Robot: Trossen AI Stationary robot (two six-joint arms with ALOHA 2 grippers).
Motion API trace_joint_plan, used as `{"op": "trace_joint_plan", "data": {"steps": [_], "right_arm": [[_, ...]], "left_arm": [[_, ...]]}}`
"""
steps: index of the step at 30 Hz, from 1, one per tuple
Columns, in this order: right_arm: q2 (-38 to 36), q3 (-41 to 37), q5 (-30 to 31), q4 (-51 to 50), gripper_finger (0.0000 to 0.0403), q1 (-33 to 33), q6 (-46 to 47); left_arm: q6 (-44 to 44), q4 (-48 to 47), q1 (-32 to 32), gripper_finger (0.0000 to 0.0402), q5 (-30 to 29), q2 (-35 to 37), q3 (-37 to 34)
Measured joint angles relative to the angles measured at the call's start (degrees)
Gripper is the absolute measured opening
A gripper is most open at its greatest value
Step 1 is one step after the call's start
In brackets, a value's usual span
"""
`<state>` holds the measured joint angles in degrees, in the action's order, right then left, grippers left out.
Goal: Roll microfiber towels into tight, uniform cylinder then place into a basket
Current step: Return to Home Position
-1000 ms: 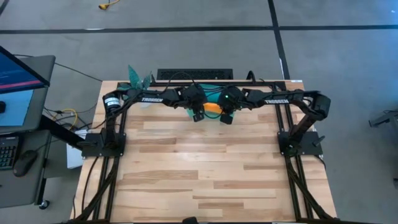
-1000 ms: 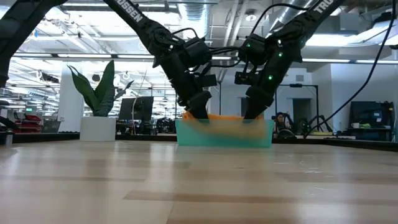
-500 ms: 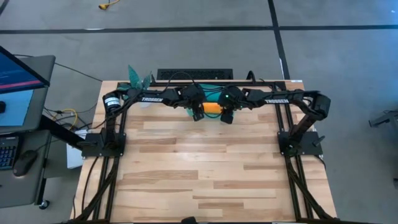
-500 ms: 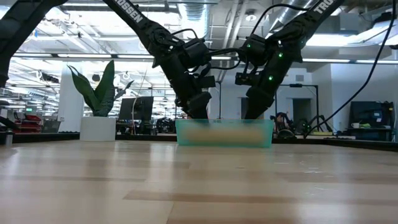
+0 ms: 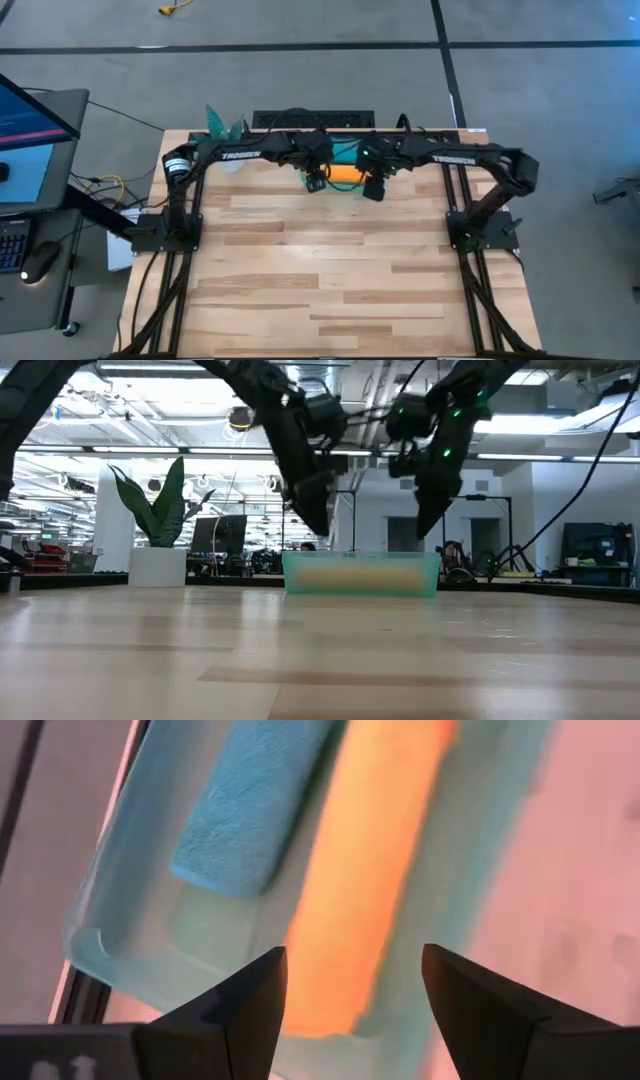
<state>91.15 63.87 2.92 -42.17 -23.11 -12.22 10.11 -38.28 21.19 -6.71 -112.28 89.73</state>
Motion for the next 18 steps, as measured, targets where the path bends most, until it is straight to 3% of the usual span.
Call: {"op": "trace_joint_plan", "data": {"steps": [4,8,12,18], "right_arm": [[-7.1,-4.1,0.0,-0.7,0.0194,3.3,0.2],[-17.0,-12.0,-0.1,0.7,0.0186,7.6,1.2],[-28.5,-22.1,-0.2,2.5,0.018,12.2,5.9],[-43.9,-32.3,-0.2,10.7,0.0178,21.0,12.9]], "left_arm": [[0.0,-1.2,-2.0,0.0225,4.3,4.1,-1.4],[-0.8,3.2,-3.4,0.0224,11.3,9.9,-8.6],[-4.7,15.6,-4.2,0.0224,15.3,18.7,-22.7],[-13.6,38.4,-8.7,0.0224,15.6,36.1,-48.4]]}}
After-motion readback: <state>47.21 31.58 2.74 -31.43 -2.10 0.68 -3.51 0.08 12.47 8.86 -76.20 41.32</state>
